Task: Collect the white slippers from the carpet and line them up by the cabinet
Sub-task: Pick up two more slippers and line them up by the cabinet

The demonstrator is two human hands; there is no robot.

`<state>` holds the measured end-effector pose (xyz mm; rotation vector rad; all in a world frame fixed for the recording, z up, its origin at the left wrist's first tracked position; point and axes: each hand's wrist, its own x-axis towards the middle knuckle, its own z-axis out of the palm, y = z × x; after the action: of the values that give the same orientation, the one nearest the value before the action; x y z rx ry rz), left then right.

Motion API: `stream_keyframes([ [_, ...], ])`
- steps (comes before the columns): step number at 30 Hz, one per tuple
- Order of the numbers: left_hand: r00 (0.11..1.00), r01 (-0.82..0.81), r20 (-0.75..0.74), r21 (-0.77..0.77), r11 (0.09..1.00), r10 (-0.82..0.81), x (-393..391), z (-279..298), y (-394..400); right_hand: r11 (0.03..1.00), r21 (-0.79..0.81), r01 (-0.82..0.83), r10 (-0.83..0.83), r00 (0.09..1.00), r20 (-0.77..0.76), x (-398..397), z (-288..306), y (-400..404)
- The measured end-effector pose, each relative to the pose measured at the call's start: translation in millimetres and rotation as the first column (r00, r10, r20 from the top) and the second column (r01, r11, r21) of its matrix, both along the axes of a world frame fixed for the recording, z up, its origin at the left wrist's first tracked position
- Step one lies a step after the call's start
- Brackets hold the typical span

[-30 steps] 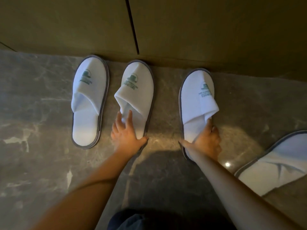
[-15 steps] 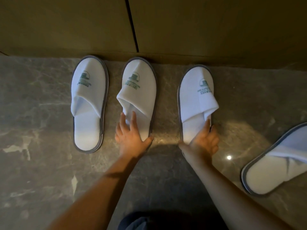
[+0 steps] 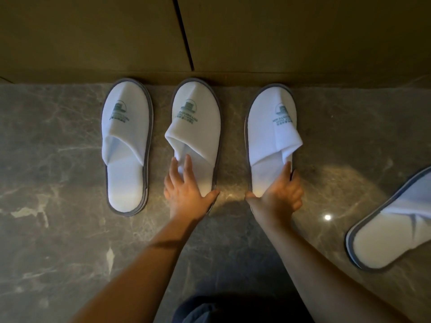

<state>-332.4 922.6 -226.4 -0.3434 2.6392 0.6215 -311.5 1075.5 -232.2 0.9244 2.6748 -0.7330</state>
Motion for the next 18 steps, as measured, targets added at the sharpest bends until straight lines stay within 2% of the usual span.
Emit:
stream_keyframes([
  [15, 1.000, 0.004, -0.002, 0.023, 1.000, -0.004, -0.1, -0.8, -0.9, 1.000, 0.004, 0.016, -0.016, 0.999, 0.040, -4.9, -2.0, -2.6],
  [18, 0.998, 0.010, -0.062, -0.014, 1.000, -0.011, 1.9, 6.2, 1.3, 1.000, -0.017, 0.000, 0.000, 1.000, 0.019, -3.7, 3.9, -0.4],
])
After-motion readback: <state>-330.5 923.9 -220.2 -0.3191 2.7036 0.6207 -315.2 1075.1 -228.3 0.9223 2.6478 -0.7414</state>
